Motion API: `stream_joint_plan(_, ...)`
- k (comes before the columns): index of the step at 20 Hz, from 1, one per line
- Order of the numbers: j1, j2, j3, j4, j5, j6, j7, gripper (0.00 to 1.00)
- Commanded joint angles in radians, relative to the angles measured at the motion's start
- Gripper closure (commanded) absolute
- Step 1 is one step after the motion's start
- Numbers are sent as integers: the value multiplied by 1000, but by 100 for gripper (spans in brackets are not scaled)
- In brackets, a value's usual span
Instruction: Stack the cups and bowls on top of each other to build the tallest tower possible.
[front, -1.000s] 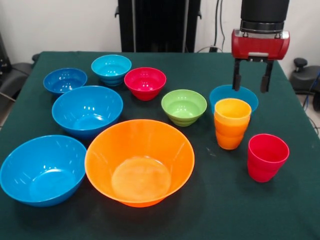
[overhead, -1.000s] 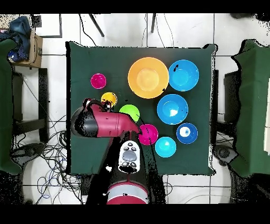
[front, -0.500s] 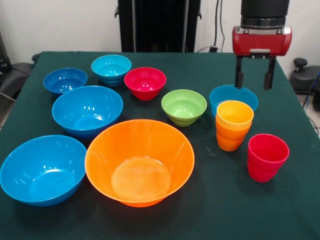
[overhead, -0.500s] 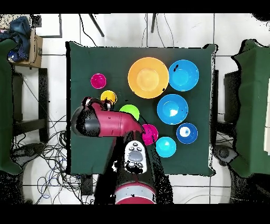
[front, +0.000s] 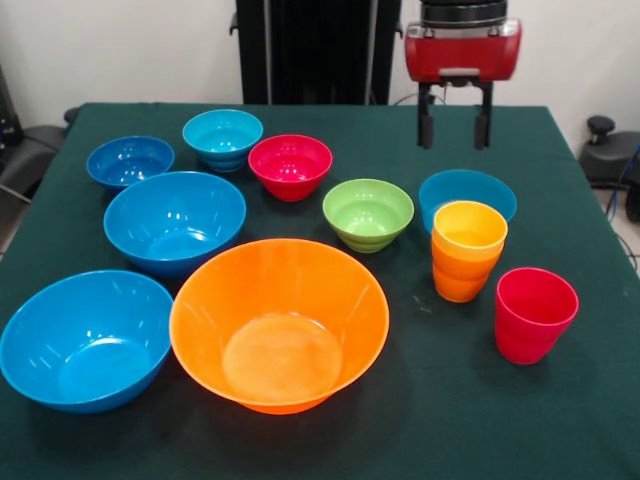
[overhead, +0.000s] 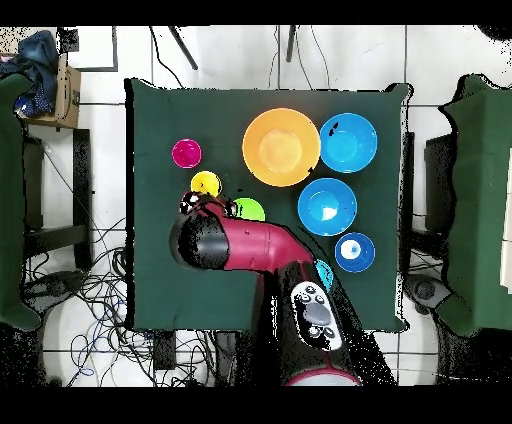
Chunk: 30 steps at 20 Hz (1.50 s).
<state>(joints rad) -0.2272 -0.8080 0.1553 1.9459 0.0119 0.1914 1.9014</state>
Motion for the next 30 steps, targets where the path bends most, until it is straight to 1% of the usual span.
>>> stream_joint_plan(1,-4,20,96,113,-162,107,-100,0)
stream_joint_plan(3,14,42,66,103,-204,83,-82,0)
stream_joint_plan(6,61,110,-9,58,-260,38,-40,0)
stream_joint_plan(7,71,130,-23,40,-278,28,-32,0)
stream_joint_plan(8,102,171,-65,9,-306,1,-17,0)
stream_joint_plan(9,117,189,-85,-7,-322,-13,-7,0)
stream_joint_plan(10,148,227,-127,-30,-349,-37,7,0)
stream_joint_plan(11,165,242,-149,-42,-366,-42,14,0)
stream_joint_plan(12,183,266,-180,-52,-398,-63,14,0)
stream_joint_plan(13,180,272,-184,-48,-418,-74,8,0)
stream_joint_plan(15,148,266,-168,-19,-469,-102,-16,0)
stream_joint_plan(16,123,253,-150,5,-496,-106,-32,0)
stream_joint_plan(18,96,236,-129,34,-533,-112,-39,0)
stream_joint_plan(21,83,241,-122,41,-574,-126,-22,0)
stream_joint_plan(22,90,247,-130,39,-588,-133,-12,0)
stream_joint_plan(24,85,248,-124,33,-606,-124,-8,0)
stream_joint_plan(30,29,216,-94,79,-681,-117,-14,0)
